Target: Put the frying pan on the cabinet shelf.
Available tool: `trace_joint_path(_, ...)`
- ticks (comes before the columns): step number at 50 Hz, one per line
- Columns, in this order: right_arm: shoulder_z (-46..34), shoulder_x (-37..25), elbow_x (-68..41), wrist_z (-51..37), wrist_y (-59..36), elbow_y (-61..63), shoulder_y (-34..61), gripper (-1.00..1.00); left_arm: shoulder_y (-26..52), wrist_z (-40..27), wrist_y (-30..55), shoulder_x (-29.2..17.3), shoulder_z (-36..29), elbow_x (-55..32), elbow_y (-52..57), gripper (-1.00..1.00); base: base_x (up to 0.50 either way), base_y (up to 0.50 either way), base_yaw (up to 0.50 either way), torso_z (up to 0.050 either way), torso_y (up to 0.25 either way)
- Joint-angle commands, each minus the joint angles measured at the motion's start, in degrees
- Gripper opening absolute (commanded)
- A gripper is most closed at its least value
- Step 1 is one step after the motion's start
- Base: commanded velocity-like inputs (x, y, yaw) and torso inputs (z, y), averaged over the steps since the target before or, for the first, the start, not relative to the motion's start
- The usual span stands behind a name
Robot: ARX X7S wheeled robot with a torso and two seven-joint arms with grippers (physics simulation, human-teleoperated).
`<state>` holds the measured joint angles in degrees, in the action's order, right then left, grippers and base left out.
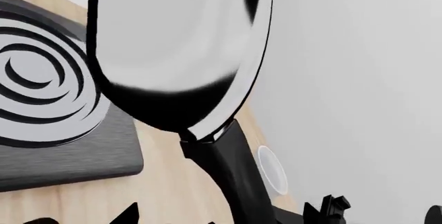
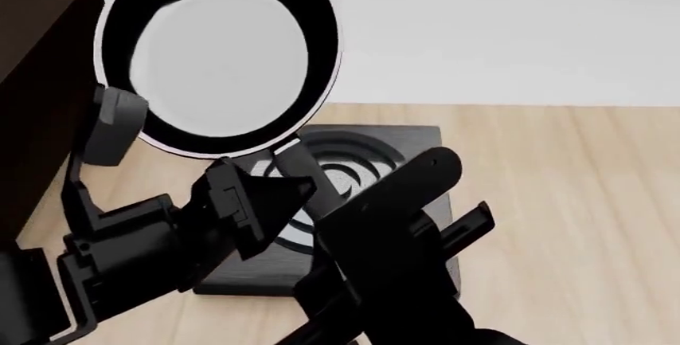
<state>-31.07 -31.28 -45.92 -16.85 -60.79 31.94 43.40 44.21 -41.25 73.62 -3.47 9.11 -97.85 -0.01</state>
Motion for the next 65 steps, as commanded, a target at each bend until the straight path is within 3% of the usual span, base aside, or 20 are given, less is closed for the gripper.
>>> trace_joint_path(1, 1.15, 0.26, 4.85, 0.80, 0.45, 1.49, 0.89, -1.00, -0.11, 2.57, -2.30, 0.52, -1.80, 1.18, -1.91, 1.00, 0.00, 0.00, 0.00, 0.000, 0.000)
trace_joint_path(21, 0.18, -0.42, 5.68, 1.41, 2.95, 1.04, -1.11, -1.00, 2.97, 3.71, -6.18, 0.13, -4.42, 0.54, -4.25, 1.00, 0.00, 0.00, 0.00, 0.001, 0.001)
trace_joint_path(37, -0.04, -0.62, 5.86, 1.34, 4.20, 0.83, -2.35, -1.00, 1.74, 7.69, -8.91, -0.61, -6.74, 3.18, -7.58, 1.00, 0.00, 0.00, 0.00, 0.001, 0.001)
trace_joint_path(51, 0.18, -0.90, 5.87, 1.44, 5.37, 0.64, -3.12, -1.00, 0.98, 6.90, -9.59, -0.74, -7.80, 0.48, -8.35, 1.00, 0.00, 0.00, 0.00, 0.001, 0.001)
trace_joint_path(52, 0.04, -1.03, 6.11, 1.57, 5.74, 0.43, -3.39, -1.00, 0.93, 6.81, -9.70, -0.74, -7.92, 0.47, -8.25, -1.00, 0.00, 0.00, 0.00, 0.000, 0.000)
trace_joint_path(65, 0.47, -1.37, 5.62, 1.11, 5.91, 0.84, -4.12, -1.00, 1.47, 7.24, -12.28, -1.83, -9.30, 2.87, -8.46, -1.00, 0.00, 0.00, 0.00, 0.001, 0.002)
